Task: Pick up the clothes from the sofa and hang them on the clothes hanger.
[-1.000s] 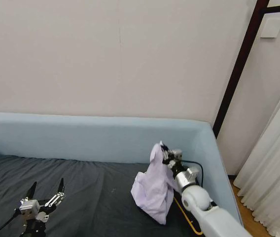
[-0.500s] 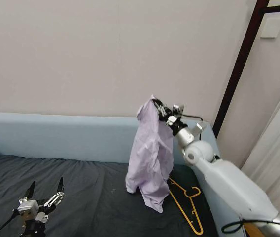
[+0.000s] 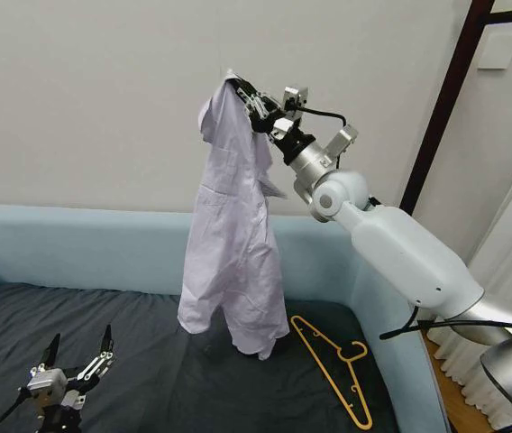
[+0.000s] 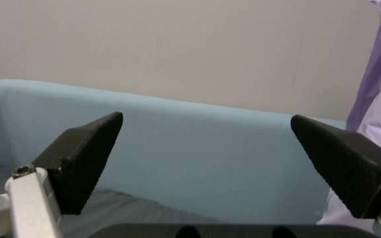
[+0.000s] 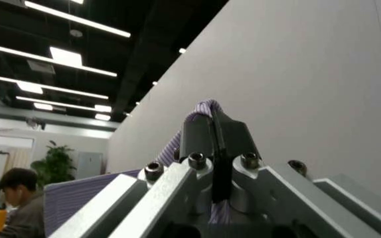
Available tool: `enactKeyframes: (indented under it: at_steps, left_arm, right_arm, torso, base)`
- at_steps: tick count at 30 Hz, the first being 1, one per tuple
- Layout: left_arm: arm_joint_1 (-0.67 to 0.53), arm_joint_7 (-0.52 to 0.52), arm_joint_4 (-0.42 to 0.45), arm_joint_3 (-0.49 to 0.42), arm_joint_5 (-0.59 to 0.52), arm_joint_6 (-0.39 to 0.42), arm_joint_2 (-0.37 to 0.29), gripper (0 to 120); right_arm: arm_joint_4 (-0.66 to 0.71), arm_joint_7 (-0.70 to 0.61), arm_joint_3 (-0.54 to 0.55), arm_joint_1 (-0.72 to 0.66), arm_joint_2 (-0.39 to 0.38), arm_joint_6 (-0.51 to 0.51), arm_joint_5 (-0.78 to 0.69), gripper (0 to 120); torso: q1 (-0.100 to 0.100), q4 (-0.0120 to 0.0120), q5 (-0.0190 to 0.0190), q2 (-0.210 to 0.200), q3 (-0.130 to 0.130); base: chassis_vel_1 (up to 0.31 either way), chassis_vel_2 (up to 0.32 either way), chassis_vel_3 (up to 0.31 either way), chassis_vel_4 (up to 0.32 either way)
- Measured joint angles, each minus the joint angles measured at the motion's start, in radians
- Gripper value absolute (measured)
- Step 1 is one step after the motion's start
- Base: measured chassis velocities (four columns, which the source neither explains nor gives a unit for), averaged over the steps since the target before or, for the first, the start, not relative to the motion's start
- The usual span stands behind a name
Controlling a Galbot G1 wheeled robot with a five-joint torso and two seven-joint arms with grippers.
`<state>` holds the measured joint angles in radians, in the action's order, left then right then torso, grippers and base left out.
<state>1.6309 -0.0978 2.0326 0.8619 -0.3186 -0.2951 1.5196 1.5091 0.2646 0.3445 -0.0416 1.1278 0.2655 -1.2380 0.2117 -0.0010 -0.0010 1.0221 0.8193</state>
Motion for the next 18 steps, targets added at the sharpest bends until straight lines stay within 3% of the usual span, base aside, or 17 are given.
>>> enactKeyframes:
  at_steps: [2,6,8,12,13,15,18]
  left_arm:
    - [0.0,0.0,-0.005,0.0,0.003,-0.002,0.002,100]
    - [-0.005,0.0,-0.018,-0.012,0.022,-0.01,0.012,100]
    - [-0.006,0.0,-0.019,-0.015,0.027,-0.01,0.014,100]
    - [-0.015,0.0,-0.026,-0.035,0.049,-0.01,0.021,100]
    - [-0.015,0.0,-0.026,-0.035,0.049,-0.01,0.021,100]
    - [-0.019,0.0,-0.029,-0.046,0.059,-0.008,0.024,100]
    - [-0.02,0.0,-0.031,-0.058,0.066,-0.007,0.027,100]
  right_arm:
    - [0.027,0.0,-0.004,0.045,-0.016,-0.001,-0.005,0]
    - [0.08,0.044,-0.02,0.333,-0.132,0.006,0.064,0]
    - [0.069,0.053,-0.026,0.387,-0.148,0.009,0.087,0]
    - [-0.079,0.055,-0.078,0.641,-0.172,0.032,0.281,0]
    - [-0.079,0.055,-0.078,0.641,-0.172,0.032,0.281,0]
    - [-0.157,-0.013,-0.108,0.706,-0.159,0.01,0.422,0]
    - [-0.249,-0.142,-0.147,0.754,-0.135,-0.057,0.608,2]
  torso:
    - [0.0,0.0,0.0003,0.0,0.0]
    - [0.0,-0.0005,0.0005,0.0,0.0]
    - [0.0,-0.0006,0.0009,0.0,0.0]
    - [0.0,-0.0011,0.0008,0.0,0.0]
    - [0.0,-0.0011,0.0008,0.0,0.0]
    - [0.0,0.0,0.0009,0.0,0.0]
    - [0.0,-0.0002,0.0007,0.0,0.0]
  base:
    - [0.0,0.0,0.0,0.0]
    - [0.0,0.0,0.0,0.0]
    - [0.0,0.0,0.0,0.0]
    - [0.0,0.0,0.0,0.0]
    - [0.0,0.0,0.0,0.0]
    - [0.0,0.0,0.0,0.0]
    - [0.0,0.0,0.0,0.0]
